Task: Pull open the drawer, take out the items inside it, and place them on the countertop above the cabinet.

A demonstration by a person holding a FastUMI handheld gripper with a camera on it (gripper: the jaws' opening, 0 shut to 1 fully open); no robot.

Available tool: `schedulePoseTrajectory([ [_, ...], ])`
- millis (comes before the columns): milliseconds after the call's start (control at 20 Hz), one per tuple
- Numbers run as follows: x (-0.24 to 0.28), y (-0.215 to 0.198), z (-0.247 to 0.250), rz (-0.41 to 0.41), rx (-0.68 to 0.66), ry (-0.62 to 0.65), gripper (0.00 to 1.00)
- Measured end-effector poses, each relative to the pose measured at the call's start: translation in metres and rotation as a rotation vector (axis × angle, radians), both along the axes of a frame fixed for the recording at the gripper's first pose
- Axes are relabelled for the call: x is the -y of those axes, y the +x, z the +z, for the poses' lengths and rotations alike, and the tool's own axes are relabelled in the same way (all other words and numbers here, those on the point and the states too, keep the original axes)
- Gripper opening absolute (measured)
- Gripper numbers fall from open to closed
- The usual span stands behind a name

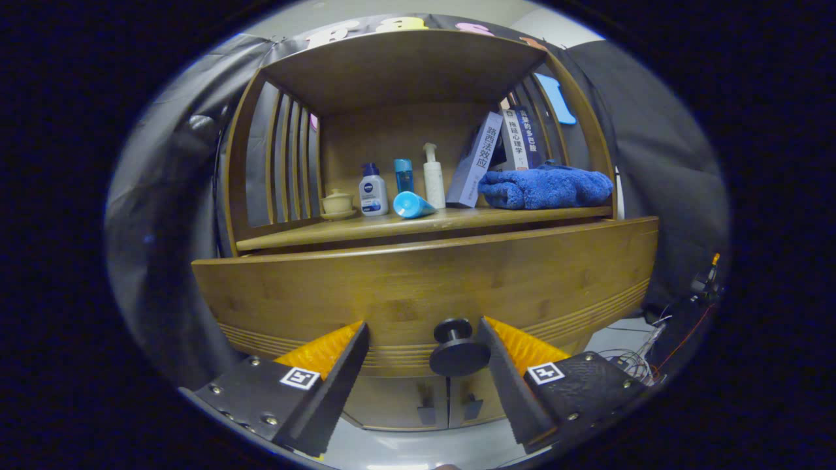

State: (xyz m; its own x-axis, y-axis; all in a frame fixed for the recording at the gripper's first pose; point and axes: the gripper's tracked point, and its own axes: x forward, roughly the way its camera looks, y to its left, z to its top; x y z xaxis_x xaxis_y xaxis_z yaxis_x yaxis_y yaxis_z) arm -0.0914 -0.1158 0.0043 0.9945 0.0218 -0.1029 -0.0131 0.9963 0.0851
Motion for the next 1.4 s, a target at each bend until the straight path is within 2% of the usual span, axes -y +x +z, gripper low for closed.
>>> schedulePoseTrajectory([
  [700,-0.001,0.065,0.001,0.008,0.095,0.072,1.00],
  [900,0.001,0.063,0.004,-0.001,0.124,0.150,1.00],
  [1400,0.001,0.064,0.004,0.000,0.141,0.156,1.00],
])
